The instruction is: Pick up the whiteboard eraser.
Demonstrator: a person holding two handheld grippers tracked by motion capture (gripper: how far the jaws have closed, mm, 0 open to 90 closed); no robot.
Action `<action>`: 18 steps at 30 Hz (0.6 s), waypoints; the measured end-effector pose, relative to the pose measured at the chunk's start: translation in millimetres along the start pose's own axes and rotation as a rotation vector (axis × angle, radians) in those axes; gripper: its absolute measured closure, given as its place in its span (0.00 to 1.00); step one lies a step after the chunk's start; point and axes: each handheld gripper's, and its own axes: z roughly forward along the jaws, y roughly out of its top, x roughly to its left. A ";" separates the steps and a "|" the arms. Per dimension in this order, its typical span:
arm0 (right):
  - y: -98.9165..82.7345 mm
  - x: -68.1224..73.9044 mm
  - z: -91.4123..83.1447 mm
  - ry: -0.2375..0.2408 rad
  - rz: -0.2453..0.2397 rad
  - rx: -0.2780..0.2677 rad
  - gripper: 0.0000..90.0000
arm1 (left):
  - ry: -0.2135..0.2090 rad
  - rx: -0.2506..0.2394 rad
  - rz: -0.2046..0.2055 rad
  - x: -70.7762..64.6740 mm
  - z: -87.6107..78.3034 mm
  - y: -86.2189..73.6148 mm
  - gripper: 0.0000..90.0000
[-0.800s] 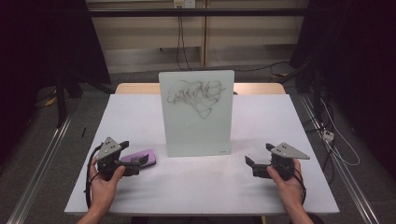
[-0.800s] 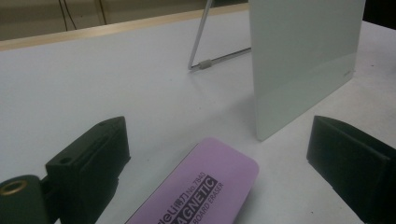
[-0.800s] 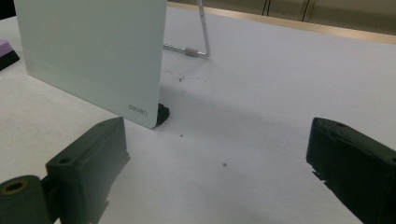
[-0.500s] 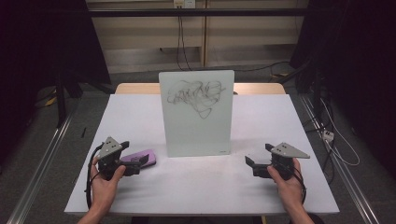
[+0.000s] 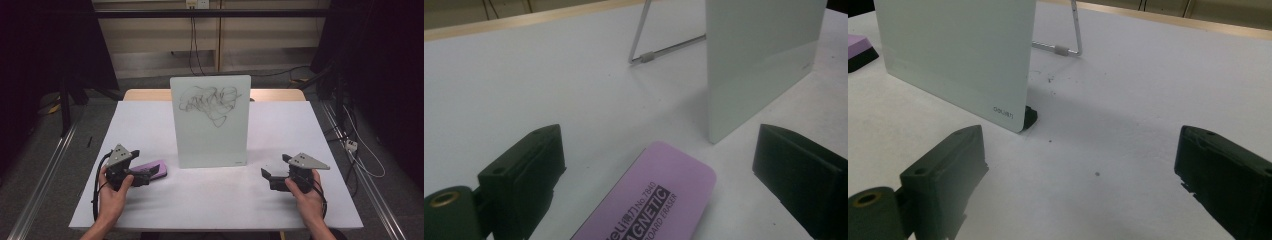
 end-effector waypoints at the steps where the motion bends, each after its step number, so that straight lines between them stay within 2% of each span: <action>1: -0.1 0.1 0.2 0.001 -0.001 0.001 0.07 | -0.005 0.014 -0.012 0.0 -0.1 0.7 0.08; 7: -0.2 0.9 1.2 0.005 -0.002 0.006 0.07 | 0.002 0.047 0.015 0.6 -1.7 6.5 0.08; 10: -0.4 0.6 1.9 0.005 -0.005 0.006 0.07 | 0.006 0.078 0.046 0.1 -1.8 9.0 0.07; 13: -0.2 0.4 1.4 0.002 -0.002 0.007 0.07 | -0.008 0.097 0.055 -0.3 -0.7 8.7 0.07; 14: -0.2 0.5 1.3 0.001 -0.003 0.006 0.07 | -0.032 0.111 0.070 -0.6 0.0 9.2 0.07; 18: 0.0 1.3 2.1 0.004 -0.003 0.008 0.07 | -0.045 0.126 0.078 -0.6 1.7 11.8 0.07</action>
